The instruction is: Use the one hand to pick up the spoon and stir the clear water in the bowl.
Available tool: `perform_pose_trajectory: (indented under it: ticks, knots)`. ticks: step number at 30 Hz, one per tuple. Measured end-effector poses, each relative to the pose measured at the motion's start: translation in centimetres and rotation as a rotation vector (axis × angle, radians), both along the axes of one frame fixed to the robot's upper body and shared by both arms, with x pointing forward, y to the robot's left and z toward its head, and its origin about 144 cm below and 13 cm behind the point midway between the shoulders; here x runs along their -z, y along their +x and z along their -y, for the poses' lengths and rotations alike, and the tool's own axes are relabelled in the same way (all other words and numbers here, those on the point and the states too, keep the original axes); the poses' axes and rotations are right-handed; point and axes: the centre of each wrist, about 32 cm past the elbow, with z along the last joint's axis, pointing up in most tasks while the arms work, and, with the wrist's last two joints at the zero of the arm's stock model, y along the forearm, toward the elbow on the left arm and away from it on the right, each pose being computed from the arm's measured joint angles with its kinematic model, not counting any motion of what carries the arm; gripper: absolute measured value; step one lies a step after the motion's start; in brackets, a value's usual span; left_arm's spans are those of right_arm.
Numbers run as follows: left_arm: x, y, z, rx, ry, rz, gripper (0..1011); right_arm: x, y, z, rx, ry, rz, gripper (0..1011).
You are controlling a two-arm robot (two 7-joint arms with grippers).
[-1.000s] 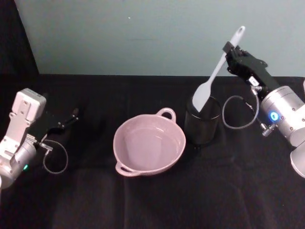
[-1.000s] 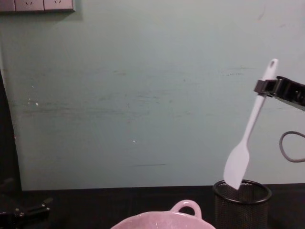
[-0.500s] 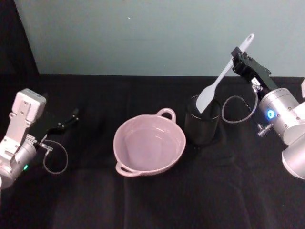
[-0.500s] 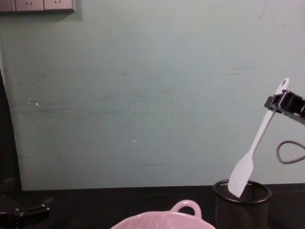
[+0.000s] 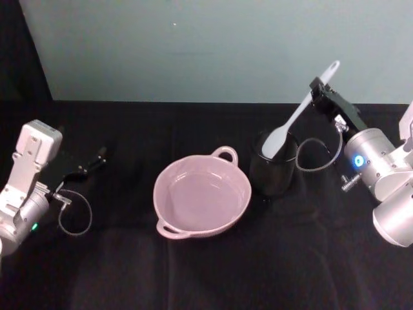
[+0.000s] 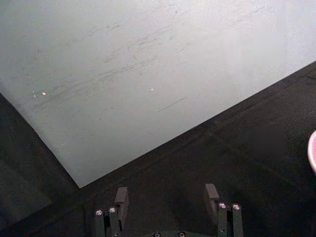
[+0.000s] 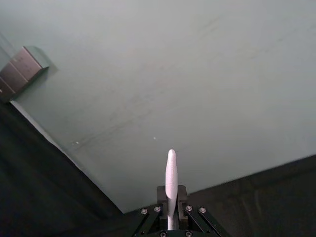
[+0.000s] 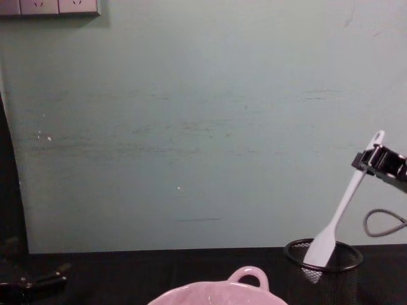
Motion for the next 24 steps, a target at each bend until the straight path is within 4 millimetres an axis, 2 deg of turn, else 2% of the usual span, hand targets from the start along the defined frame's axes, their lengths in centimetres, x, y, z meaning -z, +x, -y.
perform_pose_trajectory:
  ticks: [24]
  knots:
    - [0.0,0.0,0.0,0.0,0.0,0.0,1011,3.1,-0.3,0.7,0.01,0.032,-0.064,110]
